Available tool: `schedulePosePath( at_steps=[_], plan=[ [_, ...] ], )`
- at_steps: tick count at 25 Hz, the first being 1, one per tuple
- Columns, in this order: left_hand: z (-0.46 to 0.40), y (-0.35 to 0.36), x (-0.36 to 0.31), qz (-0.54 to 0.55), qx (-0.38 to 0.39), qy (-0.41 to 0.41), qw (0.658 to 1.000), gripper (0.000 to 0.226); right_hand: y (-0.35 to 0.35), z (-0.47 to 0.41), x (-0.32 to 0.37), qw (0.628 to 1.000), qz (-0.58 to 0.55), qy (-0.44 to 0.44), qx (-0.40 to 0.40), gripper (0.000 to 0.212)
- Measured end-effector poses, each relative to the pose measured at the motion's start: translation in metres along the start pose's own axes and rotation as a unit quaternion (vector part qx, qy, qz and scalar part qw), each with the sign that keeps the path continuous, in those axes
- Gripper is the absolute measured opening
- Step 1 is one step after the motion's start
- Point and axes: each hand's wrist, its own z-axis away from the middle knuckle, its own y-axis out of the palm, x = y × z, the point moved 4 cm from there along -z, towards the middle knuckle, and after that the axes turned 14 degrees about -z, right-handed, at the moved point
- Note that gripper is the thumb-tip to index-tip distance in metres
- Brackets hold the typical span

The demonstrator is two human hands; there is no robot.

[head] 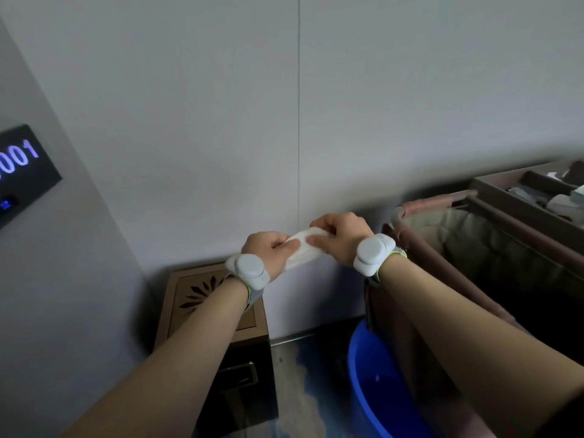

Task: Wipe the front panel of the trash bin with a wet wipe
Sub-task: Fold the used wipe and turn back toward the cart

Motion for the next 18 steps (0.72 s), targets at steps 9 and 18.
schedulePosePath(
  at_steps=[9,18],
  plan=[
    [-0.015,0.043,-0.052,0.038,0.009,-0.008,0.999,0.009,-0.071,-0.014,-0.011,0.998,0.058,0.017,-0.016,0.018],
    [-0.007,0.116,-0.107,0.046,0.071,-0.003,0.996,0.006,-0.156,0.005,-0.049,0.991,0.121,0.046,0.013,0.006]
  ],
)
